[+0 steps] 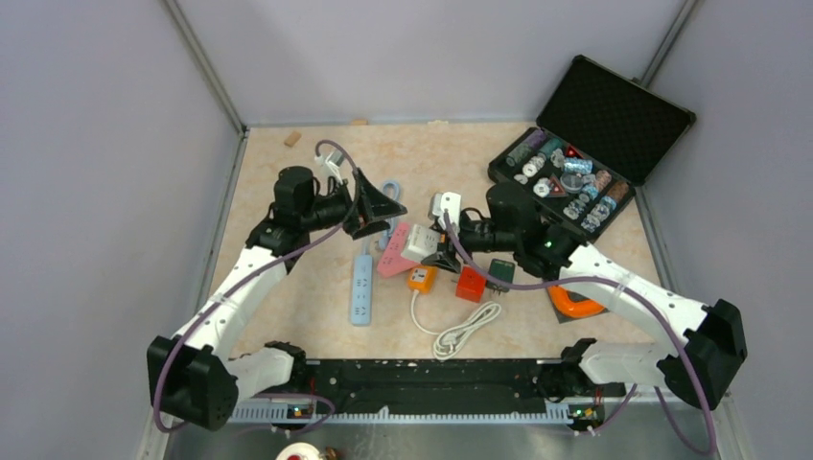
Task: Insert the plug
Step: Insert the plug into the socket.
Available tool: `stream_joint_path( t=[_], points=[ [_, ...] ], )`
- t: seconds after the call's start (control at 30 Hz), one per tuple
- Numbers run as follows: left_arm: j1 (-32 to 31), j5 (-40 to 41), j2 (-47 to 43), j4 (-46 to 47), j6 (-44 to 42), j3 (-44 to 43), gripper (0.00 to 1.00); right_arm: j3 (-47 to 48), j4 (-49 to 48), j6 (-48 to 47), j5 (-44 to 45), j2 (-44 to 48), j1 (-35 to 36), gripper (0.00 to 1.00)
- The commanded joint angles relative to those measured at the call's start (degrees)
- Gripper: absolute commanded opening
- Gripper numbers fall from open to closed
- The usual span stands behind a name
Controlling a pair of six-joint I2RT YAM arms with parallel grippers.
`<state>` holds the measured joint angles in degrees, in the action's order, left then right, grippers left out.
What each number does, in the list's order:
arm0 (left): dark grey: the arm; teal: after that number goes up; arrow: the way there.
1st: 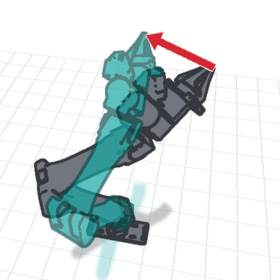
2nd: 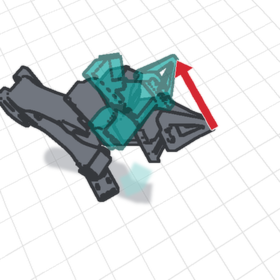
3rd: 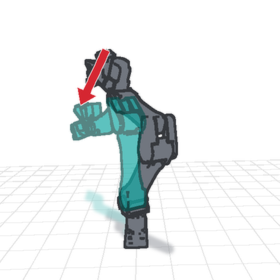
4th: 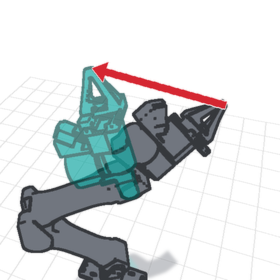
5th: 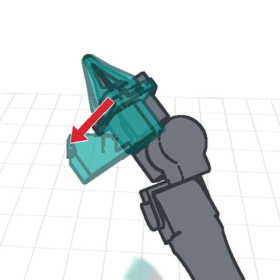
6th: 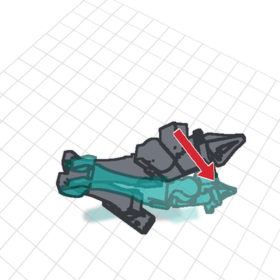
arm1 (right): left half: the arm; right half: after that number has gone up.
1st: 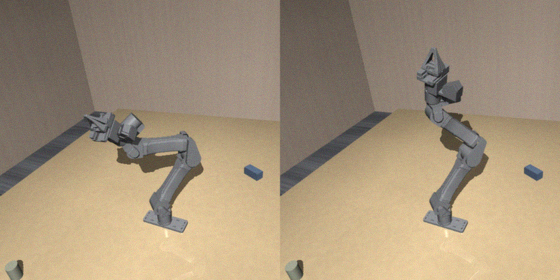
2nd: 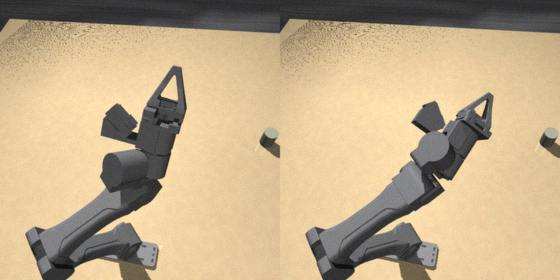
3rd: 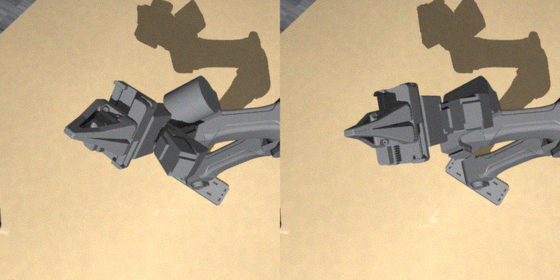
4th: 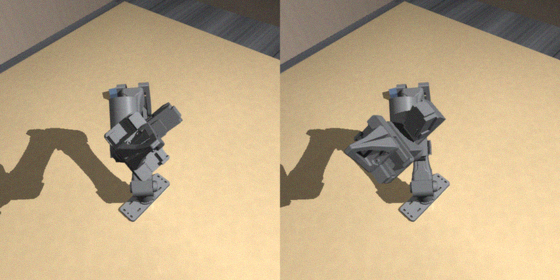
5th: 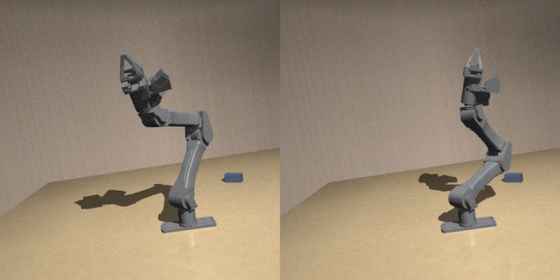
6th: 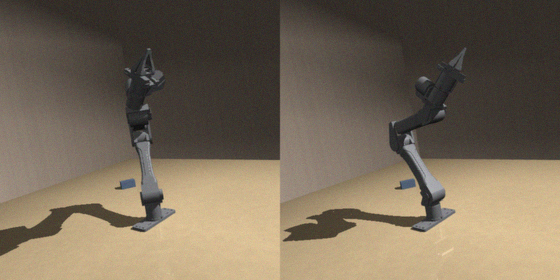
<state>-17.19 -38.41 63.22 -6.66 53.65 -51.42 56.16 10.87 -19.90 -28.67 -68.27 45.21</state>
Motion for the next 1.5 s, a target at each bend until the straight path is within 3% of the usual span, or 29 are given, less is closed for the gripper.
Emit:
stream_joint_path(
  t=[0.0, 0.3, 0.5, 0.63, 0.83, 0.9, 0.93, 1.1, 1.17, 1.2, 1.3, 1.37, 1.47],
  points=[
    [-0.07, -20.75, 1.94, -0.72, -1.56, -3.94, 0.99, 2.14, 2.30, -7.86, -7.19, 1.27, -0.30, 0.00],
    [-6.11, -25.55, 6.05, 0.25, 1.21, -3.67, 0.98, 4.77, 1.33, -7.73, -6.33, -0.57, -0.30, 0.00],
    [-7.14, -17.29, 7.65, -10.02, -5.26, -4.12, 0.90, 5.96, -0.31, -7.30, -6.99, -1.50, -0.30, 0.00],
    [-7.24, -13.91, 8.44, -12.59, -6.94, -4.14, 0.91, 6.32, -0.66, -7.26, -7.28, -1.44, -0.30, 0.00],
    [-7.22, -18.41, 9.94, -2.12, -0.39, -1.59, 0.87, 5.15, -3.45, -6.08, -7.17, -0.65, -0.28, 0.00],
    [-7.19, -19.80, 9.68, 2.31, 1.99, -0.90, 0.79, 4.62, -4.84, -5.45, -6.64, -0.64, -0.30, 0.00],
    [-7.24, -20.22, 9.51, 3.78, 2.67, -0.80, 0.70, 4.27, -5.54, -4.97, -6.18, -0.64, -0.30, 0.00],
    [-7.09, -21.92, 9.41, 5.88, 1.54, -1.86, 0.04, 2.77, -8.67, -1.84, -1.37, -1.41, -0.29, 0.00],
    [-6.88, -20.82, 9.81, 1.36, -2.16, -2.92, 0.00, 2.79, -9.67, 1.32, 3.11, -2.10, -0.30, 0.00],
    [-6.69, -19.50, 10.03, -2.25, -5.00, -3.93, 0.00, 2.85, -9.84, 2.82, 4.56, -2.46, -0.42, 0.05],
    [-5.77, -12.48, 10.97, -14.39, -14.97, -7.67, 0.00, 3.38, -9.37, 7.24, 6.99, -3.86, -0.96, 0.42],
    [-5.22, -4.65, 12.06, -22.71, -21.73, -10.36, 0.00, 4.51, -8.56, 15.79, 14.16, -5.84, -1.38, 0.66],
    [-4.99, 10.07, 14.85, -33.29, -29.21, -14.51, 0.00, 9.82, -1.31, 27.97, 20.16, -10.29, -3.92, 0.77]
  ],
)
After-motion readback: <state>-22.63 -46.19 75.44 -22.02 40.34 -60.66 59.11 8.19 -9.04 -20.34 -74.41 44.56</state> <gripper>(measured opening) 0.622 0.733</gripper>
